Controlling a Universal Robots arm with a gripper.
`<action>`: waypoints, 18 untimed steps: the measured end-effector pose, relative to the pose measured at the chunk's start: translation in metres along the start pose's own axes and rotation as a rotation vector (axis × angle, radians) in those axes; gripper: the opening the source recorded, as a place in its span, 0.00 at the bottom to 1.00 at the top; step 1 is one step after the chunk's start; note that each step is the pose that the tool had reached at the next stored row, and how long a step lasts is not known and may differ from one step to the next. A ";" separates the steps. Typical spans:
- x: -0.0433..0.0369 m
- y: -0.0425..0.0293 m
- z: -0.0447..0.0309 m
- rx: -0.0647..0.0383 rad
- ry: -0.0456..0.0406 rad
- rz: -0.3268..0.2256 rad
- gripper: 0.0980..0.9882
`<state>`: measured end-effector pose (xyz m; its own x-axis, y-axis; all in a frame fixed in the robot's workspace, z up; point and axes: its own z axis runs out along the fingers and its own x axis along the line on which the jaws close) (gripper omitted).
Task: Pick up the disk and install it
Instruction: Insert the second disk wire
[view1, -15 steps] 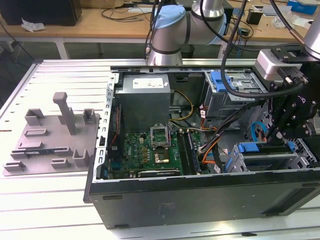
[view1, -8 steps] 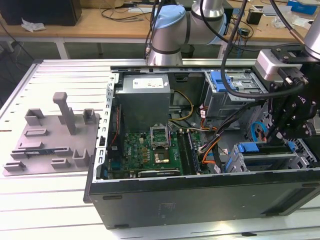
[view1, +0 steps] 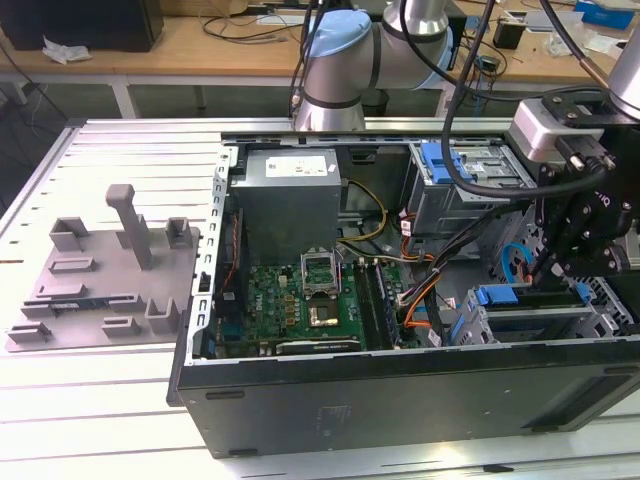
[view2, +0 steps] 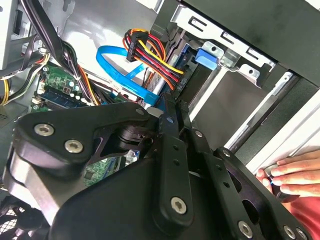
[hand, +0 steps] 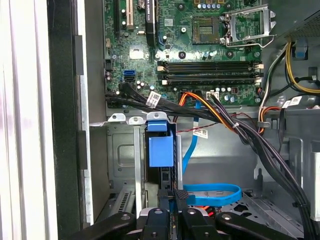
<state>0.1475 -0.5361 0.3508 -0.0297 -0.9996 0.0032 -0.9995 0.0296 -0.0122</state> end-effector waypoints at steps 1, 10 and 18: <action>0.0000 0.0000 0.0005 0.000 -0.0002 0.000 0.07; 0.0000 0.0000 0.0014 0.000 -0.0065 0.000 0.07; 0.0000 0.0000 0.0028 0.000 -0.0108 0.000 0.07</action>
<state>0.1475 -0.5361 0.3480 -0.0296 -0.9995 -0.0076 -0.9995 0.0297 -0.0118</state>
